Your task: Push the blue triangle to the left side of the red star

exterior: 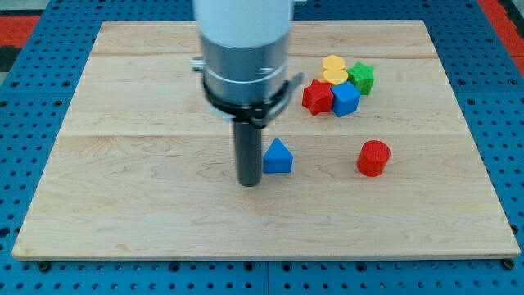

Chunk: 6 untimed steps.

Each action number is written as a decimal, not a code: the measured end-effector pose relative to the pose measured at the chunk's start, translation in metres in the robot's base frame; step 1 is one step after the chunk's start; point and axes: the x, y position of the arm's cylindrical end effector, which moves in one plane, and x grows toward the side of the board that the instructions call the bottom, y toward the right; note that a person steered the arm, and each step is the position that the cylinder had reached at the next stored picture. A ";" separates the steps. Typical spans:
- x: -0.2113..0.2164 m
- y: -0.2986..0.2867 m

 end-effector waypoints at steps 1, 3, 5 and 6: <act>-0.007 0.007; -0.013 0.056; -0.054 0.056; -0.073 0.049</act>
